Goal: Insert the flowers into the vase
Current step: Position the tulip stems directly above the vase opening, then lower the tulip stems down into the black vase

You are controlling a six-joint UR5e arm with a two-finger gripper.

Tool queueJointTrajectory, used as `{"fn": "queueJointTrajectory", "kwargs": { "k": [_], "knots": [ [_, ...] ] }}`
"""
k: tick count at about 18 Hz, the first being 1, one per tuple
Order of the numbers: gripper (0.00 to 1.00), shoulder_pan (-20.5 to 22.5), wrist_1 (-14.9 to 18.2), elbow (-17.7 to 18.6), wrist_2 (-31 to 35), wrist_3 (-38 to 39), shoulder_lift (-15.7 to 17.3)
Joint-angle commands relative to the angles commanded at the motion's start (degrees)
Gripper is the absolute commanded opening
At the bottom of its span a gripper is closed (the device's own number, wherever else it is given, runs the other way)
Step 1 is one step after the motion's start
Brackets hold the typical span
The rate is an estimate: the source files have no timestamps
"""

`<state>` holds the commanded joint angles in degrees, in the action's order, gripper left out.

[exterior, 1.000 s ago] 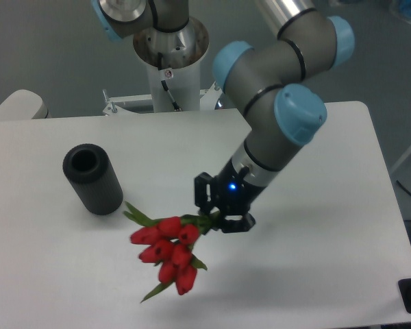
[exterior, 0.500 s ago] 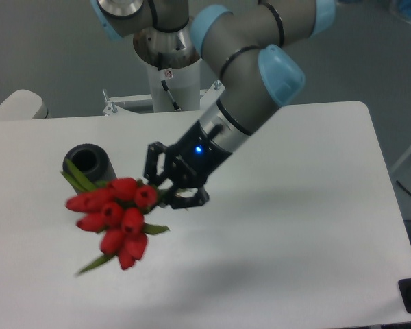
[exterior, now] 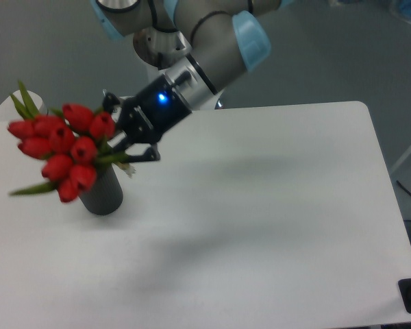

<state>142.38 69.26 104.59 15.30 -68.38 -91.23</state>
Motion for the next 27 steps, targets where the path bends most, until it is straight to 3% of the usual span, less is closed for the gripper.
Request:
{"fn": "queueJointTrajectory", "kwargs": {
  "k": [3, 7, 12, 20, 27],
  "knots": [
    [0.00, 0.2, -0.6, 0.4, -2.0, 0.4, 0.3],
    [0.00, -0.1, -1.1, 5.4, -2.8, -0.3, 4.2],
    [0.00, -1.3, -2.5, 8.4, -2.8, -1.8, 4.7],
    [0.00, -2.5, -6.1, 9.1, -2.9, -1.8, 2.4],
    [0.00, -3.9, -9.8, 11.3, -2.9, -5.7, -2.3]
  ]
}}
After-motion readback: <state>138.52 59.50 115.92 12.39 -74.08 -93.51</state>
